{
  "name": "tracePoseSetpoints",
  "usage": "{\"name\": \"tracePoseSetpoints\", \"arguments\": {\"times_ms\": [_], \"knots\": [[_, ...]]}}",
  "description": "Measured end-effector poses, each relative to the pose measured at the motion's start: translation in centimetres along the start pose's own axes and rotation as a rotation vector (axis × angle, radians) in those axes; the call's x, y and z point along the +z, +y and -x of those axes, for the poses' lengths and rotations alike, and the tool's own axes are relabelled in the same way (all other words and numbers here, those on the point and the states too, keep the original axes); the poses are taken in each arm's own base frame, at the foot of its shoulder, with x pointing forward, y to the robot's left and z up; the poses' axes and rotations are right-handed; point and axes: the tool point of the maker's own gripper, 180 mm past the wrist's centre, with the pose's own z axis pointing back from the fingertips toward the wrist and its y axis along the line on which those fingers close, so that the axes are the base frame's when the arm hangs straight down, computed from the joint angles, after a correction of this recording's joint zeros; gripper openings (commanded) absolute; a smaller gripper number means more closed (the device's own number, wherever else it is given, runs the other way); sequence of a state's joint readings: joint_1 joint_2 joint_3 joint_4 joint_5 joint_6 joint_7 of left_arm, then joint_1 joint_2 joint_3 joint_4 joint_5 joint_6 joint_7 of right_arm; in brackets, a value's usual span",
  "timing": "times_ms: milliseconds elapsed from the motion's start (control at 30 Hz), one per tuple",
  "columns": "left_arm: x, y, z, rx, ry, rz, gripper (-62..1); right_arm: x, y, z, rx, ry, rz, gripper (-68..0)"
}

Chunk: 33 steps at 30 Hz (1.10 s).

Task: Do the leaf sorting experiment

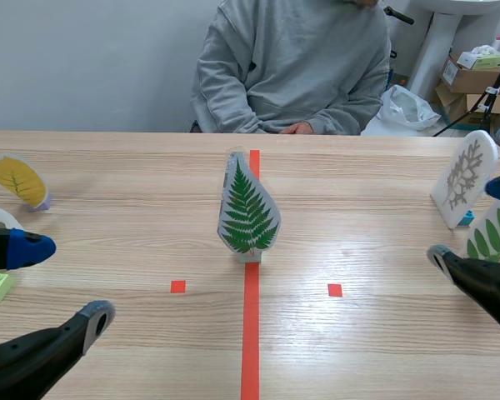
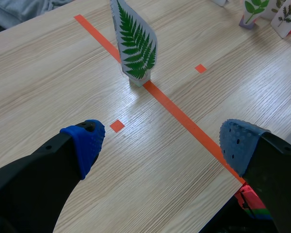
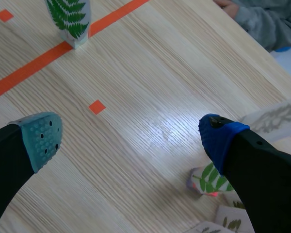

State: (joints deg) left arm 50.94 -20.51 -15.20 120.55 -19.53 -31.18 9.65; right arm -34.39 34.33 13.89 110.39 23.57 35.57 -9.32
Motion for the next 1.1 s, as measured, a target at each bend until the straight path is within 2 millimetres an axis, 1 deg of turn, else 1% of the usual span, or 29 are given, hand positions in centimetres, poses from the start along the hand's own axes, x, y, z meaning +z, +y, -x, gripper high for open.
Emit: {"name": "tracePoseSetpoints", "arguments": {"times_ms": [100,167,267,367,667,767,900,1000,1100], "knots": [[0.0,0.0,0.0,0.000,0.001,0.000,-9.9,-1.9,0.1,0.6,0.000,0.003,-0.048,-10.2],[0.0,0.0,0.0,0.000,0.000,0.000,-9.9,-3.3,0.2,0.7,-0.004,-0.006,-0.073,-10.2],[0.0,0.0,0.0,0.000,0.000,0.000,-9.9,-5.6,0.1,0.3,-0.011,-0.030,-0.096,-10.2],[0.0,0.0,0.0,0.000,0.000,0.000,-9.9,-7.9,0.4,-0.3,-0.007,-0.047,-0.137,-10.2],[0.0,0.0,0.0,0.000,0.000,0.000,-9.9,-15.3,2.9,-2.4,-0.008,-0.068,-0.261,-10.2],[0.0,0.0,0.1,-0.009,0.007,-0.001,-9.9,-17.8,4.0,-3.0,-0.030,-0.064,-0.294,-10.2],[0.0,0.1,0.2,-0.014,0.012,-0.009,-9.9,-20.7,6.4,-3.7,-0.022,-0.045,-0.348,-10.2],[0.0,0.1,0.2,0.004,0.003,-0.024,-9.9,-22.2,8.7,-4.9,-0.028,-0.059,-0.396,-10.2],[0.0,0.2,0.2,0.010,0.000,-0.028,-9.9,-23.0,10.5,-5.9,-0.048,-0.077,-0.432,-10.2]]}}
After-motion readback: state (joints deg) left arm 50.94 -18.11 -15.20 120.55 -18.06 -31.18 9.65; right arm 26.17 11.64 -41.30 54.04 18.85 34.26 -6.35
